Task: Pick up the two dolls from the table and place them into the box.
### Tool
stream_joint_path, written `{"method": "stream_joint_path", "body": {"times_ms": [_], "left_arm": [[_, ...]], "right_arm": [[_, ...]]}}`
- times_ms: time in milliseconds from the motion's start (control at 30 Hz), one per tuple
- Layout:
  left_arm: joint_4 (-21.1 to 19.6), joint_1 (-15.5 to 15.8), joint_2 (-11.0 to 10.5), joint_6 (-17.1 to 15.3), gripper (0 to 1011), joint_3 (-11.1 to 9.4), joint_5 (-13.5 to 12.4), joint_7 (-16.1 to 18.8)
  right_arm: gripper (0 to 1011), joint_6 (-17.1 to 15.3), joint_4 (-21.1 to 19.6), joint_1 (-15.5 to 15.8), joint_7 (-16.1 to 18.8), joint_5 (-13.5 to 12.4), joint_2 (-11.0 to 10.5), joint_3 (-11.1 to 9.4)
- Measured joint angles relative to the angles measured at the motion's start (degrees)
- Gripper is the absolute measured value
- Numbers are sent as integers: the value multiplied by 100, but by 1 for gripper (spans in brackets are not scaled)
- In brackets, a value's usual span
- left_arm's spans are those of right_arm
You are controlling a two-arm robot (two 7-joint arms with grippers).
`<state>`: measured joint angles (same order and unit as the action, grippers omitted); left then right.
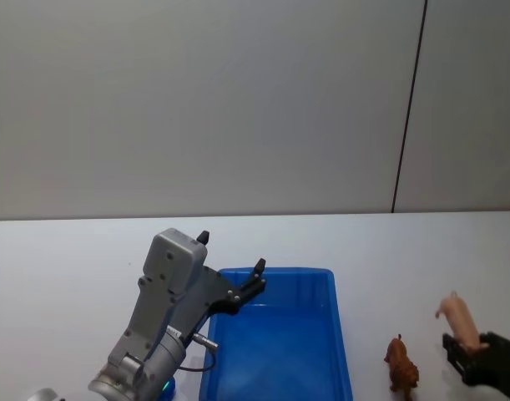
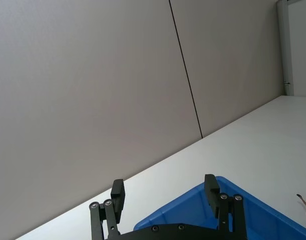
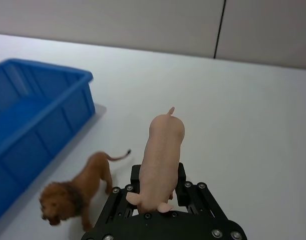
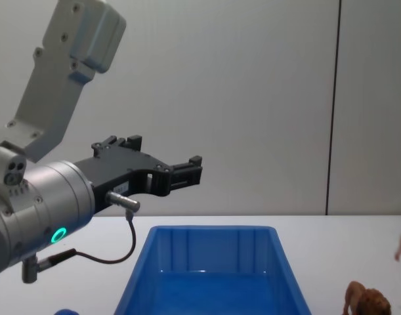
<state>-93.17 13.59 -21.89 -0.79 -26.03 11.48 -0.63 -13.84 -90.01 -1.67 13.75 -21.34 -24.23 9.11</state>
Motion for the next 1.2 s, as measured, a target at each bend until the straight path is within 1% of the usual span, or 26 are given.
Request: {"method": "stream_joint_path", "body": {"times_ms": [233,300,533,567,633,667,767,867,967,1033,1167,1200], "left_arm": [[0,0,0,0,1001,0,0,0],[0,0,0,0,1001,0,0,0],[0,0,0,0,1001,0,0,0],[0,0,0,0,1001,0,0,0],[0,0,0,0,1001,0,0,0],[0,0,0,0,1001,0,0,0],[0,0,0,0,1001,0,0,0],[0,0,0,0,1001,0,0,0],[0,0,0,0,1002,0,0,0],[0,0,0,0,1001,0,0,0],[0,0,0,0,1001,0,0,0],[0,0,0,0,1001,0,0,0]], "right_arm": [[359,-72,-161,-216,281,30,33,10],[359,-161,-210,-369,453,47,75,36],[359,-366,-230,-675,814,103,186,118],[359,-431,-220,-771,926,128,230,150],[359,-493,-199,-852,1004,154,270,181],[359,-562,-167,-954,1132,188,321,224],[359,-649,-114,-1083,1279,247,394,282],[359,-765,-16,-1267,1471,341,509,386],[359,-902,126,-1490,1715,500,676,536],[360,-956,191,-1570,1812,578,742,600],[450,-1059,354,-1761,1994,746,907,758],[512,-1086,410,-1816,2053,802,957,810]]}}
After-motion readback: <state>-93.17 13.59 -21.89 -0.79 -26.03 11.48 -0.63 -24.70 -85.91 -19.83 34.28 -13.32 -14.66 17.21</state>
